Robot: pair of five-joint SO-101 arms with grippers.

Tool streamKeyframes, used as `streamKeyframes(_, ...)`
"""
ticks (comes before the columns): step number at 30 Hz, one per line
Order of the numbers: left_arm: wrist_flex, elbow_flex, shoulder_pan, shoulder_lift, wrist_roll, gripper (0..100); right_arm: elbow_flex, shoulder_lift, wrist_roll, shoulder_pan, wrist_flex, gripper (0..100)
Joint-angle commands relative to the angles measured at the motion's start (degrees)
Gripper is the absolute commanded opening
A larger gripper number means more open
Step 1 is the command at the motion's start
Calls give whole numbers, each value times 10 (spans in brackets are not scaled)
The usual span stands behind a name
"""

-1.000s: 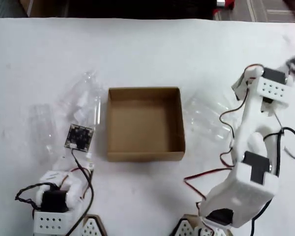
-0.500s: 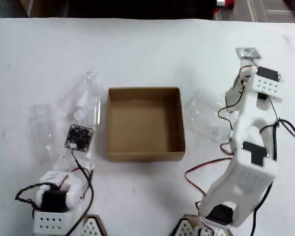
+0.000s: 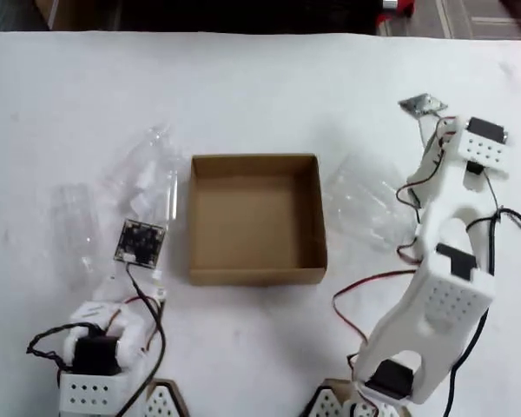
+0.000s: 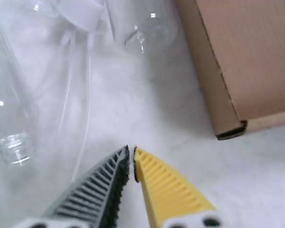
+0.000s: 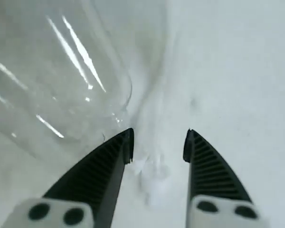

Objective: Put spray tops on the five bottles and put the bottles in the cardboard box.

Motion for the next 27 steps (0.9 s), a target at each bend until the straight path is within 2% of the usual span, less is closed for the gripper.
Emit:
streamKeyframes(1, -12, 1, -2, -4, 6, 24, -19, -91, 48, -5, 39, 159)
streamKeyframes(6, -12, 1, -2, -4, 5, 24, 22, -89, 111, -22, 41, 157)
streamKeyframes(15, -12, 1, -2, -4, 5, 24, 45, -41, 99, -32, -14, 156)
streamKeyframes(27, -12, 1, -2, -4, 5, 24, 45, 1, 104, -39, -14, 156)
